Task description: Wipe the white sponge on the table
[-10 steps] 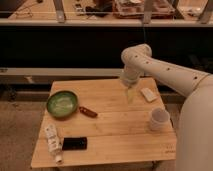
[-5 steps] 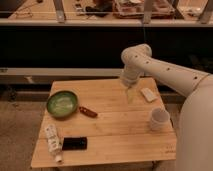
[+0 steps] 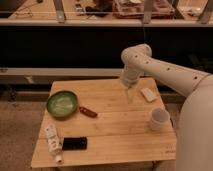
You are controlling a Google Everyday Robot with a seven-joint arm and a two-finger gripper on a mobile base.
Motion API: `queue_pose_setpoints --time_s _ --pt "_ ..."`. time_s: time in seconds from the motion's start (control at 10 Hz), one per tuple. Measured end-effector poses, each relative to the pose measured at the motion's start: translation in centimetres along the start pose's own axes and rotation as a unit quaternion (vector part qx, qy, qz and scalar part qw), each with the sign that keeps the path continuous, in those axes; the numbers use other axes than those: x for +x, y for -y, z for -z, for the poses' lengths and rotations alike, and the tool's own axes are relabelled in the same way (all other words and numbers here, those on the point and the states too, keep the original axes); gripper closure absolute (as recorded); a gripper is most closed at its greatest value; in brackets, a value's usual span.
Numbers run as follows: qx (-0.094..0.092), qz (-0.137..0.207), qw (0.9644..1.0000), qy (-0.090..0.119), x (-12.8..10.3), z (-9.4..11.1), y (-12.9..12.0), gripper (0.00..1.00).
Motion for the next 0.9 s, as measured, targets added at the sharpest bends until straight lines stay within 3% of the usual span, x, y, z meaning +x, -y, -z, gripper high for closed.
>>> queue_pose_setpoints --time_s 0.4,0.7,0.9 --pt "0.001 -0.003 1.0 0.0 0.1 0.0 0.1 0.2" --pt "0.005 -0.077 0.9969 -0.017 4.7 -2.1 1.5 0.2" --pt "0.023 -0.136 0.9899 -0.031 9.4 -4.1 2.9 0.2"
